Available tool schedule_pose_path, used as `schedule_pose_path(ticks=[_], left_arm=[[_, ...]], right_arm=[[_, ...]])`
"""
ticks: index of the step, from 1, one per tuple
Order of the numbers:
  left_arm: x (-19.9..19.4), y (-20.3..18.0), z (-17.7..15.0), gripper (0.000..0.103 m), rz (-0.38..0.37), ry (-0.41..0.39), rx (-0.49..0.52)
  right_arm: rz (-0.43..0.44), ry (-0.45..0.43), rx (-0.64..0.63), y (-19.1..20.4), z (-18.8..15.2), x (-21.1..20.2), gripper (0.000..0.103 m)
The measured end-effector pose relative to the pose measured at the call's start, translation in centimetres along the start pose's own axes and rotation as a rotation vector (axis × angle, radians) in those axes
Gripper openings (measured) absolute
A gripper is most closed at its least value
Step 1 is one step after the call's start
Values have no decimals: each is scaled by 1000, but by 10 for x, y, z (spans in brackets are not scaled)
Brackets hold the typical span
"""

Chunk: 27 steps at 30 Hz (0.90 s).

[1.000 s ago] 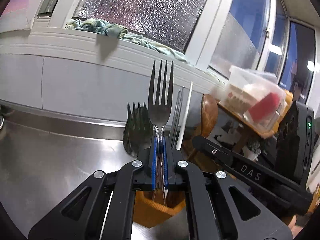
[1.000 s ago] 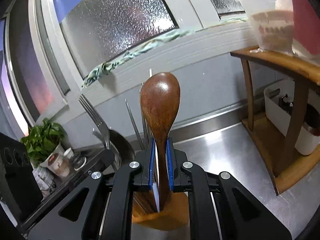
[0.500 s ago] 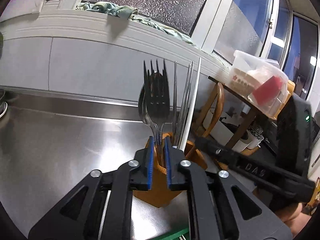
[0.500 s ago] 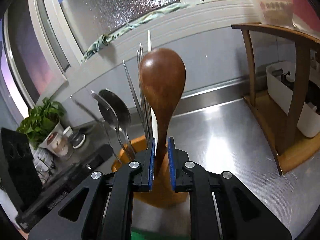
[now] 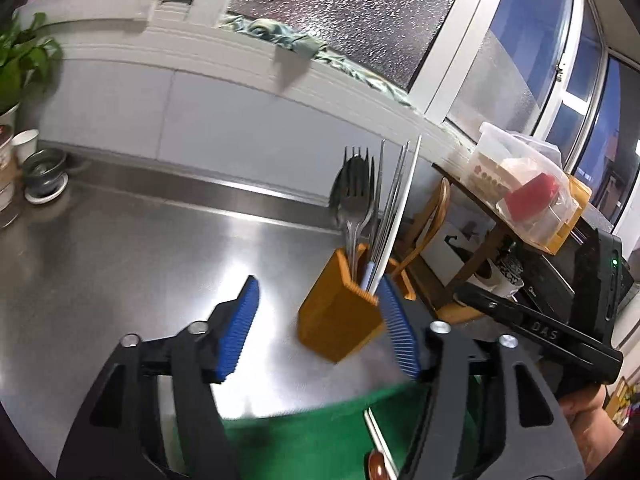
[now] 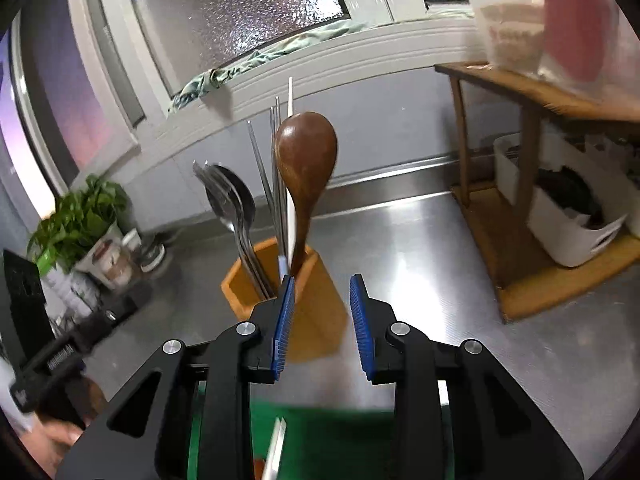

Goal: Organize utensils
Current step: 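Open both tools and move them back over the green tray, then grasp a small wooden spoon with the left tool while the right tool grasps a metal chopstick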

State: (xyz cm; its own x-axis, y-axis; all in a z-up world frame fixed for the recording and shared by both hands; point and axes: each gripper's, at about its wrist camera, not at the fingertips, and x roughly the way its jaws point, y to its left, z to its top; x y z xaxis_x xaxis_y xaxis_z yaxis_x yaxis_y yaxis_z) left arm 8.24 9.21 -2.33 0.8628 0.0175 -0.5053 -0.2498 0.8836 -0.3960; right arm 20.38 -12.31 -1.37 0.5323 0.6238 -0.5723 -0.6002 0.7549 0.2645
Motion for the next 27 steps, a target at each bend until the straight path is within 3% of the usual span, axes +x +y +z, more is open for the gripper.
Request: schedule_pose_path(ticks=[1,2,4,11,17,19,23,27], left_arm=[[-3,1,-1,62,9,22,-12],[-6,3,-1,62,16,52,-27],[-11,3,-5,64,27,124,-56],[-20,-9,-31,73,56,330,-52],[-17,-20,-65,72,43,542,-36],[-15,-24,-76,71,37,596,-27],[-8,-29,-93,47,28,679,-22],[-5,-35,-106,32,28,718,-11]], right_arm=[[-6,22,-6,-1,-2,-3,37],[-8,54,-11,-1,-4,-7,48],[-3,148,-17,-2,-12,-13,56],[21,305,0,-2,-38,-37,61],[44,519,44,1,-72,-32,60],[47,588,56,3,-84,-26,55],[54,685,89,7,-103,-15,29],[72,723,120,9,-115,-11,18]])
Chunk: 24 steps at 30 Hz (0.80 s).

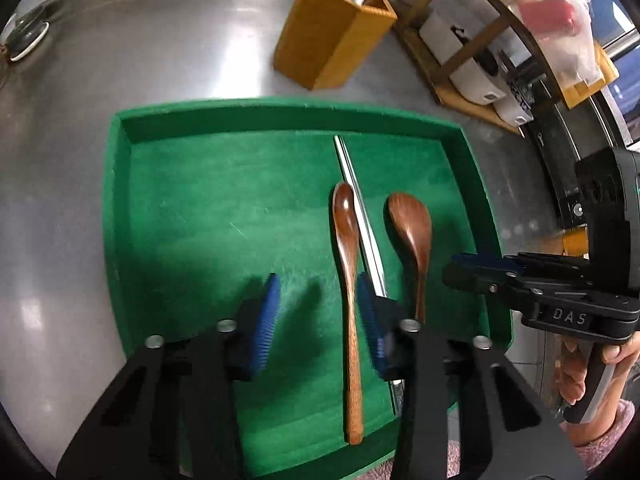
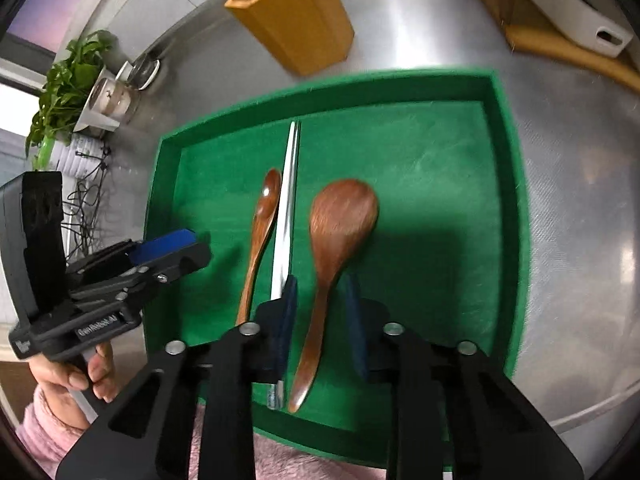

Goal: Organize utensils
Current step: 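Grasp a small wooden spoon with the left tool while the right tool grasps a metal chopstick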

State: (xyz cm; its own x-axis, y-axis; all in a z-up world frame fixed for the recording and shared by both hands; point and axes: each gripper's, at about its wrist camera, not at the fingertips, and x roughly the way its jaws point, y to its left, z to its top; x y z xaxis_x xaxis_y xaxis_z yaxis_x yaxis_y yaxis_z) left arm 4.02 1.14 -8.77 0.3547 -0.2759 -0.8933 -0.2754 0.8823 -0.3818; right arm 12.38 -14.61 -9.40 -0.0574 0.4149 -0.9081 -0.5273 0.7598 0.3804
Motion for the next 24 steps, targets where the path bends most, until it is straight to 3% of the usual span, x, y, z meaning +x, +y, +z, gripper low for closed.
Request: schedule_pose_path(ticks=[7,10,12,16,24], left_arm=[[8,-1,-3,30,-14,35,-16],[5,-1,-1,30,-16,27,-27],[3,2,0,30,-10,22,-34],[2,4,1,30,-8,22,-38],[1,5,0,33,-1,23,-41]], right_arm=[[2,20,20,-1,-1,8,18],[80,15,16,4,-3,4,17],[127,37,12,9,-4,6,9],[121,62,-1,17,-4,18,0],[58,90,-13,21,-4,32,0]])
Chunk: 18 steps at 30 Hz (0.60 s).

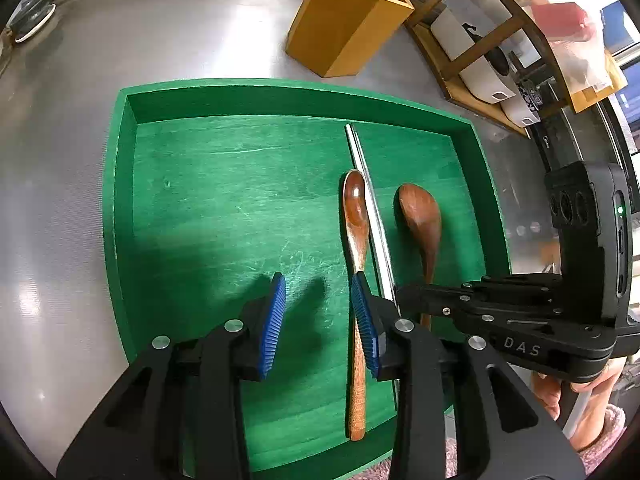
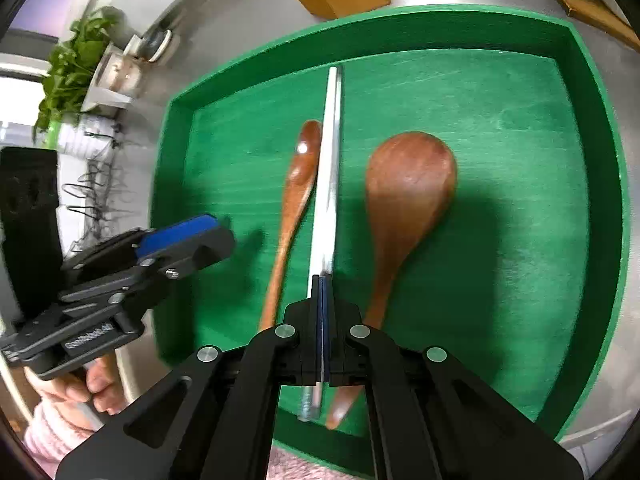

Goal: Organize utensils
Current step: 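Grasp a small wooden spoon with the left tool while the right tool grasps a metal chopstick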

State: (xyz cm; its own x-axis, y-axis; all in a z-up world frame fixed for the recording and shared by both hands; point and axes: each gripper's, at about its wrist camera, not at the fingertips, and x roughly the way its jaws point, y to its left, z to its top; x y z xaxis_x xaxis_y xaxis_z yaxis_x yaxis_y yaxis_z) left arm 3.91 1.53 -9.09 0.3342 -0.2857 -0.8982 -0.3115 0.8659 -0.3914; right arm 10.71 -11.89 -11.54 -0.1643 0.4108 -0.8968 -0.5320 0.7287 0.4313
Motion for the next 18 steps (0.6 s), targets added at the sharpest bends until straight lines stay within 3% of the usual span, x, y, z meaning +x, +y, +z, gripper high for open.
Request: schedule_pose_path(ticks=[13,17,18], left_arm=[[6,-2,1,36,-5,16,0],[6,0,2,40,0,15,-6],[6,1,2,40,2,15,-7]], right_arm=[[11,18,-34,13,-4,5,0],[-60,11,-44,17,-2,5,0],[-129,12,-48,17,-2,5,0]])
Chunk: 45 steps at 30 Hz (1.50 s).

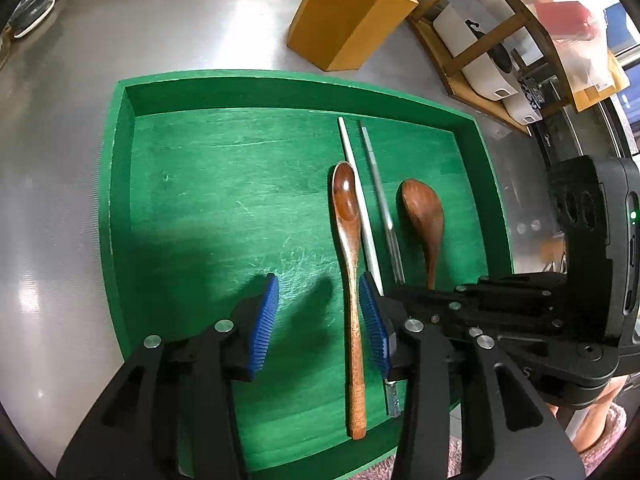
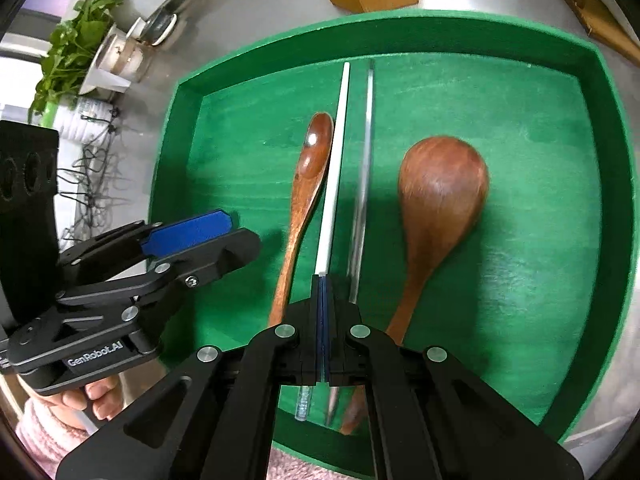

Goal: Organize utensils
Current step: 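Grasp a small wooden spoon with the left tool while the right tool grasps a metal chopstick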

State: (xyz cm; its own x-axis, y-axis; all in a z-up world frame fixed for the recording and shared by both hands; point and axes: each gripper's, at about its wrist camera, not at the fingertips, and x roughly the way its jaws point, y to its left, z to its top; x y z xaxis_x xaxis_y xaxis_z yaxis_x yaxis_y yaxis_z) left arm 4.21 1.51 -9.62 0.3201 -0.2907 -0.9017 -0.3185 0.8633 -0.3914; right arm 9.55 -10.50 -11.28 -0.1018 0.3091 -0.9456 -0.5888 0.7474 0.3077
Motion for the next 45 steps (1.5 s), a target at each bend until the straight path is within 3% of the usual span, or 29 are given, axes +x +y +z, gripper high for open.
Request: schedule_pose_path(ticks=[10,16,30,34,45], left_arm=[[3,-5,-1,41,-10,26,23],[9,-10,-2,40,-13,49,46],[2,-2,-2,40,-17,35,25],[0,0,-2,40,-20,31,19],[1,4,-4,40,-45,43,15]], right_arm=[[14,-57,74,-17,1,-16,4],[-53,-38,60,-14,0,-12,4],[-45,-15,56,-7,1,-9,8],[-46,-29,54,-4,3,-13,27],[-115,3,12,9,9,1,22]])
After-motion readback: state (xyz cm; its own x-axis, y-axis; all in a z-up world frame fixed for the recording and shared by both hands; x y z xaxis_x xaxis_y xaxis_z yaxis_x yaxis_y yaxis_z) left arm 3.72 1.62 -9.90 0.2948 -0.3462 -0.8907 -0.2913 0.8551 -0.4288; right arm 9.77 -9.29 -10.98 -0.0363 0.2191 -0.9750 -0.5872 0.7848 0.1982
